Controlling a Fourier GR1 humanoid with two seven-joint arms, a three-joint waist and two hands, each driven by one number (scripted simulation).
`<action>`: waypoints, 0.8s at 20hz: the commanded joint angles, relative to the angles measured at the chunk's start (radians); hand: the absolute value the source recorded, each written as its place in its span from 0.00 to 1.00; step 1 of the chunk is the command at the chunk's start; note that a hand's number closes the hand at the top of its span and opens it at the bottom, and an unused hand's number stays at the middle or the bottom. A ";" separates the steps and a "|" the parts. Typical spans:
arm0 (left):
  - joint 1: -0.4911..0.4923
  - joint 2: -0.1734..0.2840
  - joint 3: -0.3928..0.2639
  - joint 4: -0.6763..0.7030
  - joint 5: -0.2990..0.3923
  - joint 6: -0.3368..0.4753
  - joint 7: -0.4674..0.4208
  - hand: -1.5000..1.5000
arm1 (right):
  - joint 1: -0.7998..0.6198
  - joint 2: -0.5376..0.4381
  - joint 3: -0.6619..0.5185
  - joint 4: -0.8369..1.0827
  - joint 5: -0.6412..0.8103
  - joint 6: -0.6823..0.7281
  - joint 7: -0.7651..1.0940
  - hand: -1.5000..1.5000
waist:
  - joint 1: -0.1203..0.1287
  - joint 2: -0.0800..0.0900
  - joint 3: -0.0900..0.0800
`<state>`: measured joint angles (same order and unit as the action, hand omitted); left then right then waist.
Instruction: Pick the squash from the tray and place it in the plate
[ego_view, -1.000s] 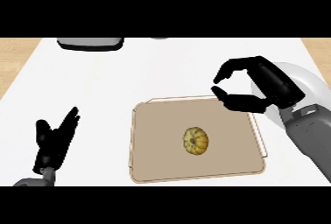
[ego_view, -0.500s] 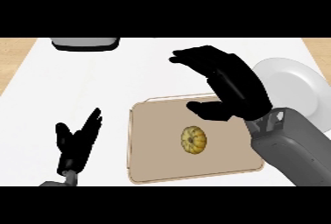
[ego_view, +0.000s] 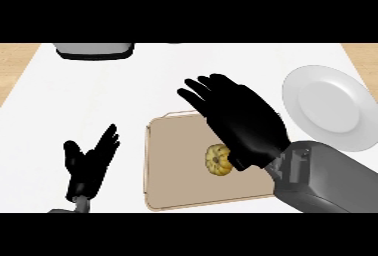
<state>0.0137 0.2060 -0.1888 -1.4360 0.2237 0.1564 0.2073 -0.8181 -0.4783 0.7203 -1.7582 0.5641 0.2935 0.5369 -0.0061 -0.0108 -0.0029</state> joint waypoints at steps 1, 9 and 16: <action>-0.015 -0.013 0.001 0.019 -0.002 -0.002 -0.004 0.50 | -0.043 0.063 0.094 0.002 0.026 0.184 0.169 0.00 | 0.005 0.005 0.000; -0.003 -0.015 0.008 0.014 -0.009 -0.037 -0.034 0.50 | 0.007 0.268 0.195 0.083 0.154 0.302 0.369 0.00 | 0.012 0.010 0.002; -0.047 -0.031 0.041 0.101 -0.031 -0.035 -0.052 0.50 | 0.128 0.288 0.247 0.133 0.330 0.247 0.353 0.00 | 0.005 0.011 0.003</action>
<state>-0.0048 0.1896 -0.1607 -1.3961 0.2072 0.1220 0.1765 -0.7464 -0.1961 0.9445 -1.6561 0.8110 0.5535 0.8626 0.0028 -0.0022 0.0007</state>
